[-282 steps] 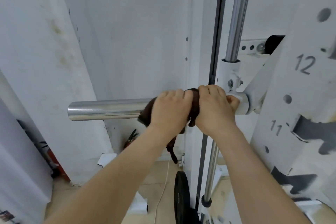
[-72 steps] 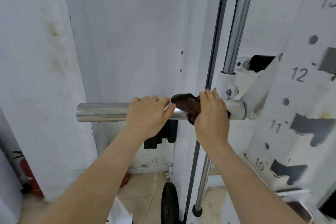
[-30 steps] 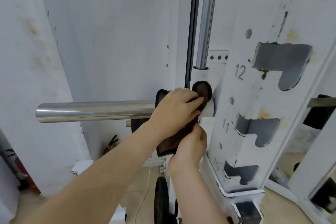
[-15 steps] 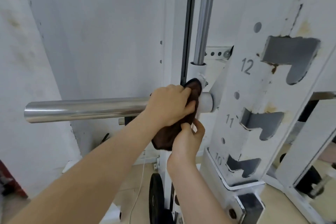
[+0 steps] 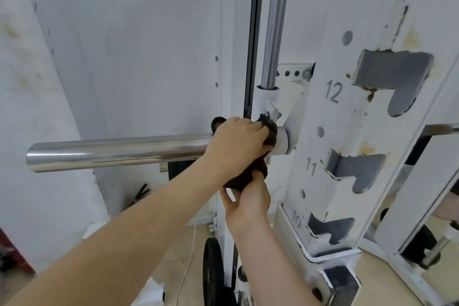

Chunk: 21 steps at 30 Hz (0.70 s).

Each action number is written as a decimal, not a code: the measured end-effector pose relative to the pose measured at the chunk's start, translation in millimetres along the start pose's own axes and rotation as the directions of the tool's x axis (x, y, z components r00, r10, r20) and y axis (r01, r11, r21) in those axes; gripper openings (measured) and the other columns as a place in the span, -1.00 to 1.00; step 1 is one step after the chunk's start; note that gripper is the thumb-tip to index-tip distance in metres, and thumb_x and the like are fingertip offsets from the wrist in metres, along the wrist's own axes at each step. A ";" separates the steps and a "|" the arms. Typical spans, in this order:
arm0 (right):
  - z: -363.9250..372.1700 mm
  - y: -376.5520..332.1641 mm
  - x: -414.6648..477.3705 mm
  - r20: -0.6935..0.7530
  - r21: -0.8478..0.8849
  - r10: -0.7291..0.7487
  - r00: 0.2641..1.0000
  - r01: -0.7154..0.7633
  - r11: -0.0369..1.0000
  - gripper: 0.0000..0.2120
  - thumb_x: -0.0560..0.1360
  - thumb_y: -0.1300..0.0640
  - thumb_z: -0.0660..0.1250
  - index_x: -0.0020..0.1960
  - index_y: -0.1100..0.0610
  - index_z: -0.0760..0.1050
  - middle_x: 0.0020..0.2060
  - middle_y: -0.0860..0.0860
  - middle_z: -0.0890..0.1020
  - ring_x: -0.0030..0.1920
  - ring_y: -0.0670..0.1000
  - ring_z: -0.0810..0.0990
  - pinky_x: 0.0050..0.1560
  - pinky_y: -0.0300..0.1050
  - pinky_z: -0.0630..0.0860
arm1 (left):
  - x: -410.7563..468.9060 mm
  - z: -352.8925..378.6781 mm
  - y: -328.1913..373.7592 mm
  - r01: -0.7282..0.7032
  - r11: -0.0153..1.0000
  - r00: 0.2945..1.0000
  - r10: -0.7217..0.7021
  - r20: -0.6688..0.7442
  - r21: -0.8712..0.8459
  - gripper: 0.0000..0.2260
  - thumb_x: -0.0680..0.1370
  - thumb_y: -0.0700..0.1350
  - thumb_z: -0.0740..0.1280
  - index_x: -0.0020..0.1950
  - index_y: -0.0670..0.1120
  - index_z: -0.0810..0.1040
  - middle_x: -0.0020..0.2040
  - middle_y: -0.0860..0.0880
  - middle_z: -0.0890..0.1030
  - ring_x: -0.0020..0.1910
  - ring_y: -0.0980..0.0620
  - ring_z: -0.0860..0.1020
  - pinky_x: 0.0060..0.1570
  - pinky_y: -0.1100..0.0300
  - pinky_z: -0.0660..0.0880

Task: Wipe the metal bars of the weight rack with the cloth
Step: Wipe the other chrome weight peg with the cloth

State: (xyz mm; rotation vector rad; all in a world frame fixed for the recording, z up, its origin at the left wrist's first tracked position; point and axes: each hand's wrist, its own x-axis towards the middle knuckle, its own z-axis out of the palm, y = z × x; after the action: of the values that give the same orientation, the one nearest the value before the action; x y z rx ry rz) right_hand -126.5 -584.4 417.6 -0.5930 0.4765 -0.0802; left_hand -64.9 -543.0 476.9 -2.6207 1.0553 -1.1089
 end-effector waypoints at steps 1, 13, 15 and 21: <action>2.0 1.5 0.0 0.002 -0.008 -0.003 1.000 0.003 1.000 -0.76 0.61 0.12 0.19 0.23 0.02 0.52 0.08 0.04 0.66 0.09 0.04 0.62 -0.07 -0.01 0.62 | -11.6 7.8 -6.2 -0.114 0.993 0.991 0.113 -0.076 -0.007 -0.88 0.55 -0.08 0.29 0.01 -0.06 0.59 0.02 -0.06 0.61 0.02 -0.16 0.57 0.00 -0.04 0.45; 3.1 6.1 -3.6 0.018 -0.091 -0.115 0.993 0.117 0.989 -0.73 0.52 0.22 0.31 0.21 0.08 0.45 0.08 0.08 0.61 -0.03 -0.02 0.62 -0.14 -0.14 0.59 | -10.1 -16.5 -39.1 0.592 0.802 0.751 -0.515 0.413 -0.075 -0.40 0.58 0.33 -0.14 -0.07 -0.05 0.53 -0.02 -0.09 0.62 -0.05 -0.16 0.55 -0.11 0.06 0.35; 3.1 5.2 -5.1 0.031 -0.087 -0.106 0.994 0.108 0.990 -0.70 0.53 0.20 0.30 0.25 0.06 0.44 0.06 0.04 0.61 -0.04 -0.05 0.61 -0.07 -0.10 0.60 | -7.8 -12.6 -35.8 0.541 0.838 0.798 -0.485 0.358 -0.068 -0.43 0.60 0.29 -0.15 -0.04 -0.05 0.51 -0.09 -0.08 0.62 -0.13 -0.13 0.55 -0.13 0.07 0.39; -9.0 12.7 1.8 -0.021 -0.083 0.023 1.000 -0.025 0.996 -0.74 0.56 0.08 0.27 0.24 0.01 0.48 0.12 0.06 0.61 0.09 0.05 0.58 -0.02 0.05 0.63 | -58.9 0.5 -15.3 0.213 0.973 0.976 -0.217 0.035 0.087 -0.49 0.57 0.15 0.12 0.49 0.01 0.31 0.23 -0.23 0.53 0.20 -0.24 0.50 0.22 -0.11 0.39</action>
State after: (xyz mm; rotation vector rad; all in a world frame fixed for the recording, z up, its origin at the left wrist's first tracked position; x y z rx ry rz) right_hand -129.8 -578.9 403.2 -0.6683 0.5082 -0.0440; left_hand -85.0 -494.0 446.9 -2.7288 0.7130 -1.1022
